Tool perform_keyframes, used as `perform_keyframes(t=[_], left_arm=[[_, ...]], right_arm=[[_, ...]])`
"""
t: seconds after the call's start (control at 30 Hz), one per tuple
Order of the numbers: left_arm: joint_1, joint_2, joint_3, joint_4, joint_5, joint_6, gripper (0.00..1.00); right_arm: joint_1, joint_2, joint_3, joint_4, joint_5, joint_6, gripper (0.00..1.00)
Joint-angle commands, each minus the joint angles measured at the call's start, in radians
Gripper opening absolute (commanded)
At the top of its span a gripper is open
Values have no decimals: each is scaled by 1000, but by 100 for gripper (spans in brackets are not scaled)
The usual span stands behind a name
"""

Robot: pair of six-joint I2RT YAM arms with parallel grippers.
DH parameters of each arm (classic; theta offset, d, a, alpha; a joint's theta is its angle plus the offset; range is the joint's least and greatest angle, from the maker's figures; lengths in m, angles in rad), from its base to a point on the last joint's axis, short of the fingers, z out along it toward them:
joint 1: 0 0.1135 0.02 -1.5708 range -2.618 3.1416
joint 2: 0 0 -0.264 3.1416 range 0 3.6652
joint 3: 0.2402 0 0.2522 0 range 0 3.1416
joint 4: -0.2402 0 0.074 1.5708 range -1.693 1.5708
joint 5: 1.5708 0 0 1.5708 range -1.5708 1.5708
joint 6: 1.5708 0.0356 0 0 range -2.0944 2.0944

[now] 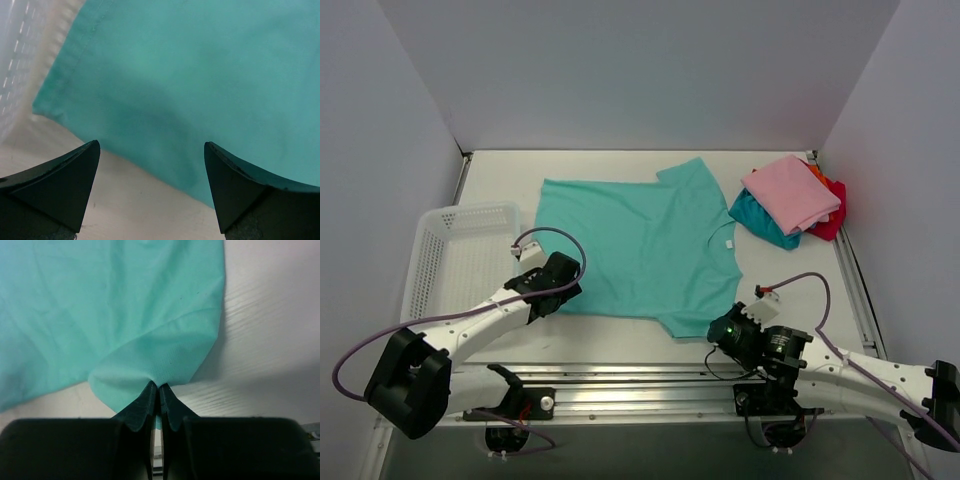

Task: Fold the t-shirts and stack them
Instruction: Flatten the tshirt out

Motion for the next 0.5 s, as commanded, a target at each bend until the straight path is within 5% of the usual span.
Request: perform_keyframes(t=[0.0,0.47], left_arm=[[-34,-13,1,-70,-27,-88,94],[-57,-39,102,-311,-70,-143,94]], right_arm=[[-51,25,-4,-97,88,66,0],[-132,10,-4,-165,316,266,0]])
